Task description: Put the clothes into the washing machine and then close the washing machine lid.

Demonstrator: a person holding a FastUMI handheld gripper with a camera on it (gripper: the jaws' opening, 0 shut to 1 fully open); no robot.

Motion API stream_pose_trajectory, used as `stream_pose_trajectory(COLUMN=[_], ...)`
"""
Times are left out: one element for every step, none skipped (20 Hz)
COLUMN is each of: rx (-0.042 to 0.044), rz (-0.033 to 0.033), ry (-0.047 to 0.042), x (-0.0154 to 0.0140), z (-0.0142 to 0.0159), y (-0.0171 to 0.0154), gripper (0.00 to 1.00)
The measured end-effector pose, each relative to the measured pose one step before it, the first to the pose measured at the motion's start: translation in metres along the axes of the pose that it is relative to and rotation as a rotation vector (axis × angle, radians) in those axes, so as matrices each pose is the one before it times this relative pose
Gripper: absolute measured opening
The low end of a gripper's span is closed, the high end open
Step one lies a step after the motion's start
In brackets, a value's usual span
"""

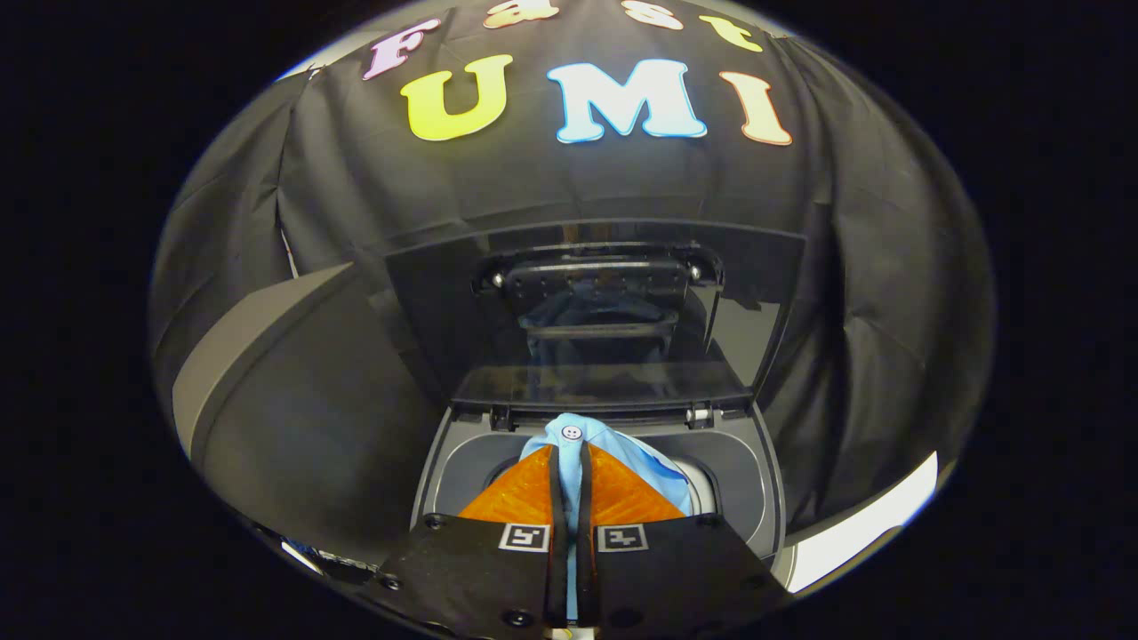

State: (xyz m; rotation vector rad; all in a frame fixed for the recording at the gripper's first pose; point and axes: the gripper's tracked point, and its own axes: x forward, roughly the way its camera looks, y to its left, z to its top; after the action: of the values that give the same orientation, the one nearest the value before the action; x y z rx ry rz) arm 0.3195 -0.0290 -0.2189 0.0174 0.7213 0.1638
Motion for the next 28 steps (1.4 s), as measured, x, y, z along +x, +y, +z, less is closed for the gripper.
stream_pose_trajectory(rx=[0.00782, 0.00778, 0.00486, 0.00418, 0.00284, 0.0024, -0.0049, -0.01217, -0.01108, -0.01091, -0.00956, -0.00482, -0.0002, 0.00104, -0.0026, -0.00838, -0.01058, -0.01179, -0.01017, -0.00647, -0.00159, 0.00332, 0.00409, 0.0012, -0.0025, -0.00399, -0.00355, -0.00278], rz=[-0.0046, -0.00658, -0.00994, -0.0084, -0.00825, -0.00336, -0.01298, -0.00798, 0.00344, -0.00468, -0.00911, -0.00737, 0.00221, 0.00744, 0.0048, 0.00269, 0.00392, 0.00389, 0.00389, 0.0018, 0.00216, 0.00319, 0.00468, 0.0022, -0.00086, -0.00201, -0.00075, 0.00397], ry=[0.01467, 0.01394, 0.01368, 0.01279, 0.01012, -0.00188, -0.012, -0.01189, 0.00071, 0.00864, 0.00206, -0.00303, -0.00123, -0.00332, -0.01132, -0.01664, -0.02662, -0.03257, -0.03596, -0.03336, -0.03155, -0.03195, -0.03536, -0.03627, -0.03504, -0.03651, -0.03701, -0.03604], x=[0.00245, 0.00389, 0.00206, 0.00319, 0.00079, -0.00001, 0.00158, -0.0012, 0.0015, 0.0019, -0.00324, 0.00225, -0.00244, -0.00022, -0.00182, -0.00222, -0.00284, -0.00275, -0.00146, -0.00179, -0.00324, -0.00217, -0.00018, -0.00166, -0.00189, -0.0021, -0.00016, 0.00008], z=[-0.00536, -0.00536, -0.005, -0.00554, -0.00423, -0.00092, 0.00241, 0.00365, -0.00369, -0.00401, -0.00055, 0.00128, -0.00151, -0.00039, 0.00259, 0.00464, 0.00525, 0.00909, 0.0093, 0.00999, 0.00917, 0.01151, 0.01065, 0.012, 0.01077, 0.01203, 0.01284, 0.01324], y=[-0.00104, -0.00219, -0.00189, -0.00188, -0.00149, -0.00191, -0.00113, -0.00253, 0.00158, -0.00001, -0.00246, -0.00131, 0.00254, 0.00259, 0.00221, 0.00142, 0.00213, 0.00202, 0.00256, 0.00222, 0.00229, 0.00241, 0.00162, 0.00163, 0.00064, 0.00021, 0.00004, 0.00144], gripper=[0.07, 0.08, 0.08, 0.09, 0.11, 0.18, 0.23, 0.38, 0.53, 0.68, 0.83, 0.97, 0.97, 0.97, 0.97, 0.97, 0.97, 0.98, 0.97, 0.97, 0.97, 0.97, 0.97, 0.97, 0.97, 0.97, 0.97, 0.97])
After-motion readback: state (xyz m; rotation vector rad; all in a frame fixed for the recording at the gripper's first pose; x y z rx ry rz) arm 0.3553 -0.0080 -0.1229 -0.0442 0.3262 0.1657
